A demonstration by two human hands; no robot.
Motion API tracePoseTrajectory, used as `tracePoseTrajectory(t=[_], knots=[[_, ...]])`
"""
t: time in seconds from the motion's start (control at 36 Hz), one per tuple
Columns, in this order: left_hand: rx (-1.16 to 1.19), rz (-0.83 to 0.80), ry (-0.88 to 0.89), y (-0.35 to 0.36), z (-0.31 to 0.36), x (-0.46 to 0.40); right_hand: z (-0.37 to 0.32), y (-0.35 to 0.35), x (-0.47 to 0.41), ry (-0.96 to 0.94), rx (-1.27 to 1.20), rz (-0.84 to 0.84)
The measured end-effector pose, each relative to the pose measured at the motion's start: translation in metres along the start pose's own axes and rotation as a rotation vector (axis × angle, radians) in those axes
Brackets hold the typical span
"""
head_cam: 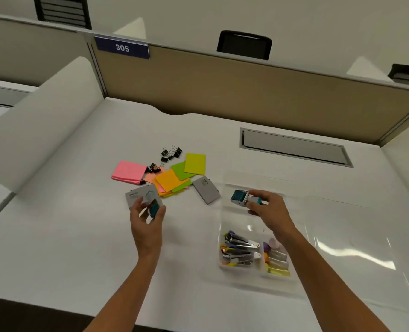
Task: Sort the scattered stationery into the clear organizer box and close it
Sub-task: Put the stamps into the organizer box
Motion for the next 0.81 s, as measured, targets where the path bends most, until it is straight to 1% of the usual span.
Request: tracePoseTrajectory(t=[0.11, 0.22, 0.31, 0.44, 0.5, 0.64, 0.81], knots=[[0.015, -0.091, 0.028, 0.033, 0.004, 0.014, 0.009, -0.024, 0.006, -0.001, 0.010, 0.008], [-0.076, -0.222, 0.073, 0.068, 0.003, 0.026, 0.021, -0.047, 0.012, 0.012, -0.010, 0.021], [-0.227, -0.343, 0.136, 0.097, 0.003, 0.038, 0.031, -0.059, 0.017, 0.029, -0.044, 0.038], [-0.427, -0.621, 0.257, 0.151, 0.004, 0.066, 0.048, -0.070, 0.026, 0.058, -0.081, 0.054], [-0.520, -0.707, 0.279, 0.169, 0.001, 0.076, 0.053, -0.072, 0.029, 0.071, -0.090, 0.062], [-0.784, -0.876, 0.324, 0.205, -0.014, 0.087, 0.062, -0.077, 0.035, 0.083, -0.125, 0.083], [-0.945, -1.020, 0.324, 0.231, -0.029, 0.090, 0.067, -0.083, 0.041, 0.078, -0.146, 0.105]])
Point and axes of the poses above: each hand's wrist, its own x-axis away from the middle knuckle, its own y-axis out of the palm, z = x × y, the point moved 9 cm from there along -x, towards the middle knuckle, and after that the axes turned 3 degrees about -y, right-handed, at the moved point
